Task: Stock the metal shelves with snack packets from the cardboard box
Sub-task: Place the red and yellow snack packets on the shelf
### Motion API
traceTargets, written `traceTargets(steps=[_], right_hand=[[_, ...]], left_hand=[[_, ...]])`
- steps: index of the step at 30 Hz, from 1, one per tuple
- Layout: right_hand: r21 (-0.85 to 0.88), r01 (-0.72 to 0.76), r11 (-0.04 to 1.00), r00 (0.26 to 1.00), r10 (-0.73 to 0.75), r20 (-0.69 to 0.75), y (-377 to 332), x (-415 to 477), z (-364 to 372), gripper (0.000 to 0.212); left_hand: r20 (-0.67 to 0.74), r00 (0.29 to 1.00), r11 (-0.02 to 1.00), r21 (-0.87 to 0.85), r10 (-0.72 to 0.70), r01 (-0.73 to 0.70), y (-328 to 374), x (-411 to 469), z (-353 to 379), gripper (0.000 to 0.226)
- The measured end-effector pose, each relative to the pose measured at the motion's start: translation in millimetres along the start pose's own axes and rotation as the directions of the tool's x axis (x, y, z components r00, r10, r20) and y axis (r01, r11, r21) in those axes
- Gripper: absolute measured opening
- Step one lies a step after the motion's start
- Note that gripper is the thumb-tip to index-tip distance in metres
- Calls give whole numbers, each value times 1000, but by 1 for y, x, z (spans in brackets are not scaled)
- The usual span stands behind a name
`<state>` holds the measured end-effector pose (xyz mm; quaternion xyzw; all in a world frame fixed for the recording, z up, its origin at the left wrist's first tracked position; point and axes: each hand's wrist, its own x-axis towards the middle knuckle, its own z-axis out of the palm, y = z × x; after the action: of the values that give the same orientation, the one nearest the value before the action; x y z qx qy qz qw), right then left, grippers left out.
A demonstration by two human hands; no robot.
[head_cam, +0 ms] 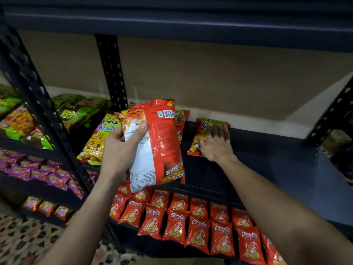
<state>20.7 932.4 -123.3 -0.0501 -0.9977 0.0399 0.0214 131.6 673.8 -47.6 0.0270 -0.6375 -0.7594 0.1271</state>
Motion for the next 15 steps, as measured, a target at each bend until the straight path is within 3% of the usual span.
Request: traceTargets(steps=[10,15], right_hand=[[40,17,999,1000,-16,-16,-4,28,-4,72],[161,24,987,999,-18,-36,-3,22,-12,71]], left_hand=[[23,999,999,-18,-46,47,-18,4,4,31],[67,996,996,-52,-65,68,-15,5,13,23]])
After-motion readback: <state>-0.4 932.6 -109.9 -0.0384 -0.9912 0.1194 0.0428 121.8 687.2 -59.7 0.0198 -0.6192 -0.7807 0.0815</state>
